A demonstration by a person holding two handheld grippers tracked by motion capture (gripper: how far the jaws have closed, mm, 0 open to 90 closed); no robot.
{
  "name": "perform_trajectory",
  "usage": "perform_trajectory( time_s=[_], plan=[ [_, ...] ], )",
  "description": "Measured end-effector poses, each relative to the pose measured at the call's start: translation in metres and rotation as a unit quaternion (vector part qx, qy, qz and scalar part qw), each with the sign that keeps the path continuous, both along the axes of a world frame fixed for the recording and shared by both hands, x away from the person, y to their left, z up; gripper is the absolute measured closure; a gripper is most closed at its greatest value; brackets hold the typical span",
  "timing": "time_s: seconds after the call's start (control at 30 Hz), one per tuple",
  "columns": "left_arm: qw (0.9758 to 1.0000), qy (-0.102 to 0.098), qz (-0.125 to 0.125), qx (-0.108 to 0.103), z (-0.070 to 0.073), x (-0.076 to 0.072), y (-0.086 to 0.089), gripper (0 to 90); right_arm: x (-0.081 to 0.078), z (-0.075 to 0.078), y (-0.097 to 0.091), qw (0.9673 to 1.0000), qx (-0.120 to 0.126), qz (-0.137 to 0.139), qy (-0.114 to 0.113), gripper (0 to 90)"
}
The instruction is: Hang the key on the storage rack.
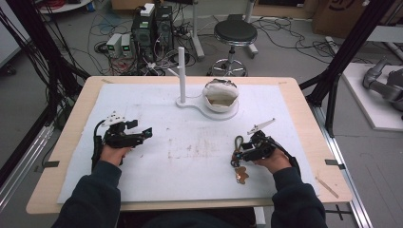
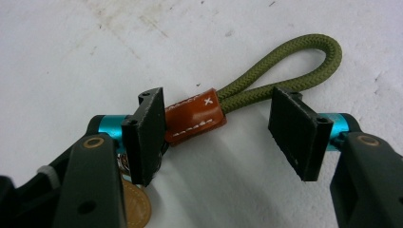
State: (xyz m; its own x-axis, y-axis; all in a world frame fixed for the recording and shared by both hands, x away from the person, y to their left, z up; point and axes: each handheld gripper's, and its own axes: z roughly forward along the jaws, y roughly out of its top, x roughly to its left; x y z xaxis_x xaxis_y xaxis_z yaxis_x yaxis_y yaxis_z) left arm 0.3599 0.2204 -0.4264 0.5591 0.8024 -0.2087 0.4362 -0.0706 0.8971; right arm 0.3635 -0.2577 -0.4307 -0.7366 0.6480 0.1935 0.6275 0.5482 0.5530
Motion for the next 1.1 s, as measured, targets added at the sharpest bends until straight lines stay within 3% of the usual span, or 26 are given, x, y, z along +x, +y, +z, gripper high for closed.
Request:
perform_trajectory(
  time_s=[0.1,0.2,0.23,0.3,0.33,0.37,0.4,0.5,0.57,0.6,0.63,0.67,0.7,0.73,0.77,0.8,0.87,0.97,1.0,1.03,1.07,1.1],
  plan=[
    [1.0000,0.001,0.001,0.000,0.000,0.000,0.000,20.7,0.000,0.001,0.002,0.9999,-0.005,-0.012,0.004,37.6],
    [1.0000,0.001,0.003,-0.002,0.000,0.000,0.001,20.7,-0.001,0.005,0.007,0.9988,-0.026,-0.035,0.023,39.7],
    [1.0000,0.001,0.003,-0.001,0.000,0.000,0.001,20.7,0.001,0.006,0.007,0.9979,-0.022,-0.049,0.037,41.7],
    [1.0000,0.003,0.002,0.000,0.000,0.000,0.000,20.7,0.001,0.005,0.007,0.9980,-0.020,-0.048,0.036,43.5],
    [1.0000,0.003,0.000,0.001,0.000,0.000,0.000,20.8,0.001,0.004,0.005,0.9994,0.000,-0.018,0.030,59.3],
    [1.0000,0.002,0.000,0.000,0.000,0.000,-0.001,20.8,0.001,0.003,0.005,0.9997,0.013,0.004,0.023,62.6],
    [1.0000,0.002,0.000,0.000,0.000,0.000,-0.001,20.8,0.000,0.003,0.006,0.9998,0.006,0.018,0.005,62.9],
    [1.0000,0.002,0.000,0.000,0.000,0.000,0.000,20.8,0.000,0.003,0.008,0.9993,0.003,0.036,-0.012,64.8],
    [1.0000,0.002,0.000,0.000,0.000,0.000,-0.001,21.1,-0.004,0.006,0.012,0.9964,-0.011,0.061,-0.059,68.1],
    [1.0000,0.002,0.001,0.000,0.000,0.000,-0.001,21.1,-0.005,0.006,0.014,0.9945,-0.018,0.067,-0.078,85.4],
    [1.0000,0.002,0.001,0.000,0.000,0.000,-0.001,21.2,-0.008,0.008,0.017,0.9904,-0.034,0.077,-0.110,83.7],
    [1.0000,0.002,0.000,0.000,0.000,0.000,-0.001,21.1,-0.010,0.009,0.020,0.9842,-0.054,0.082,-0.147,78.7],
    [1.0000,0.002,0.000,0.000,0.000,0.000,-0.001,21.1,-0.009,0.010,0.021,0.9846,-0.050,0.079,-0.148,68.6],
    [1.0000,0.002,0.000,0.000,0.000,0.000,0.000,21.1,-0.007,0.010,0.022,0.9871,-0.039,0.061,-0.143,54.8],
    [1.0000,0.002,0.000,0.000,0.000,0.000,0.000,21.1,-0.005,0.010,0.023,0.9913,-0.023,0.038,-0.123,51.1],
    [1.0000,0.002,0.000,0.000,0.000,0.000,0.000,21.2,-0.002,0.008,0.023,0.9935,-0.015,0.028,-0.109,48.8],
    [1.0000,0.003,0.000,0.001,0.000,0.000,-0.001,21.1,-0.002,0.006,0.025,0.9945,-0.018,0.024,-0.100,48.3],
    [1.0000,0.003,0.000,0.002,0.000,-0.001,-0.001,21.1,0.001,-0.004,0.030,0.9969,-0.040,0.019,-0.065,47.6],
    [1.0000,0.003,-0.001,0.003,0.000,-0.001,0.000,21.1,0.000,-0.003,0.031,0.9950,-0.056,0.023,-0.080,52.0],
    [1.0000,0.004,0.000,0.003,0.000,-0.001,0.000,21.1,0.000,-0.003,0.031,0.9950,-0.056,0.023,-0.080,52.0],
    [1.0000,0.004,-0.001,0.004,0.000,-0.001,-0.001,21.2,-0.002,-0.002,0.033,0.9942,-0.061,0.026,-0.085,65.7],
    [1.0000,0.004,0.000,0.004,0.000,-0.001,-0.001,21.2,-0.002,-0.002,0.033,0.9942,-0.061,0.026,-0.085,65.7]
  ],
)
